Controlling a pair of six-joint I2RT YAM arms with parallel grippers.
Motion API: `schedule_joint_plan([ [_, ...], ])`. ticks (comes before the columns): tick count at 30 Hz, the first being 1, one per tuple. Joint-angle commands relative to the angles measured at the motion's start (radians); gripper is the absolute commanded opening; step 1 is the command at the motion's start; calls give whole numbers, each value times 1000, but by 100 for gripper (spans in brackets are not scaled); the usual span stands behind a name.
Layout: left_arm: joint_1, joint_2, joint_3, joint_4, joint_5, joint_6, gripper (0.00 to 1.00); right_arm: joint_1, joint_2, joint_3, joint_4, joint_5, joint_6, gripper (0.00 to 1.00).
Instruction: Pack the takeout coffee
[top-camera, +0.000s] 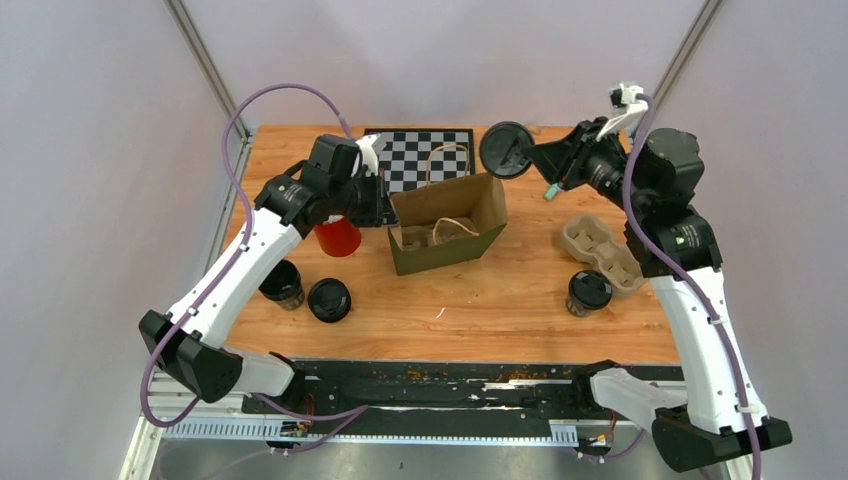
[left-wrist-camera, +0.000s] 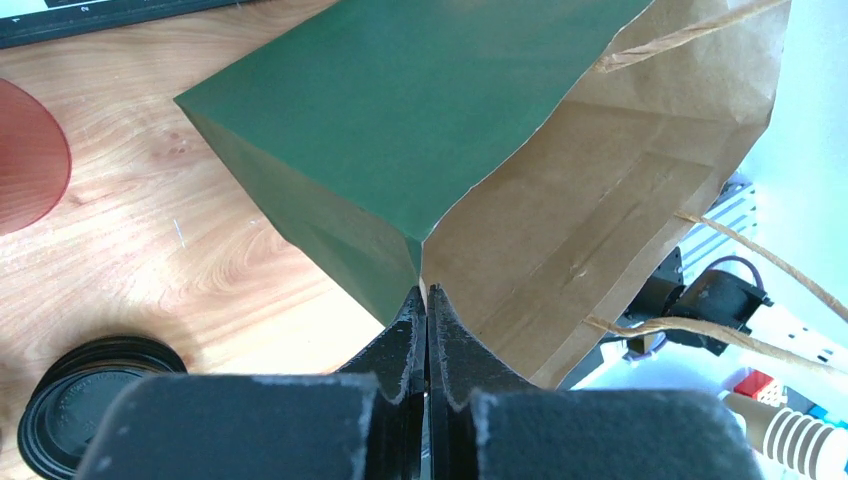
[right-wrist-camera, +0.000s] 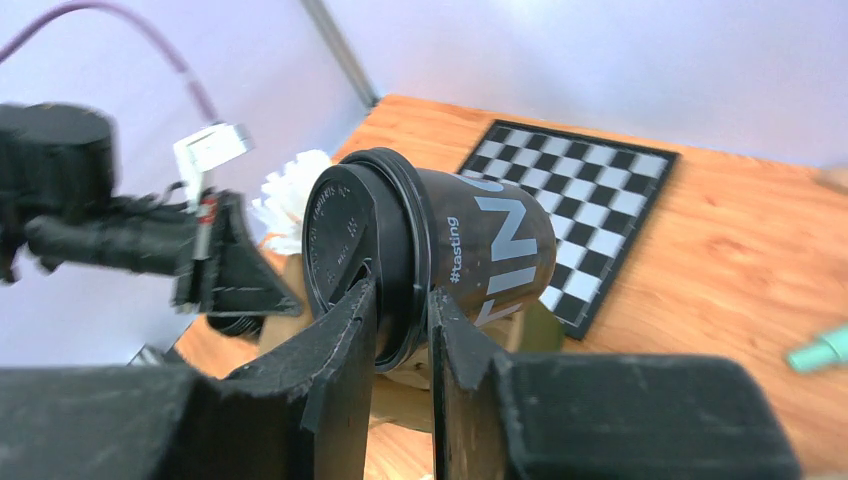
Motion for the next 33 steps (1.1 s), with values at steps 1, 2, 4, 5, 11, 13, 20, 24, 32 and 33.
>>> schedule_joint_plan([
  [1,4,-42,19,0,32,56,0,-122,-31,-101,58,26,121,5],
  [2,4,-45,17,2,42,65,0,-149,-39,-128,63,30,133,5],
  [4,4,-55,5,7,56,59,0,-197,-45,-181,59,15,145,6],
  [5,4,-62,-1,5,62,48,0,-217,-42,-203,39,9,150,6],
  [11,4,-104,-36,-11,72,33,0,-315,-111,-485,127,-16,228,6],
  [13,4,-101,-15,-45,57,51,0,-331,-119,-556,166,-17,248,6],
  [20,4,-107,0,-64,55,60,0,-345,-89,-708,279,-60,263,7],
  [24,4,-109,6,-74,56,58,0,-354,-55,-779,350,-89,272,9],
  [32,5,-107,-11,-64,70,56,0,-389,41,-851,400,-125,232,9],
  [33,5,-106,-11,-62,72,53,0,-394,48,-861,398,-121,227,10],
])
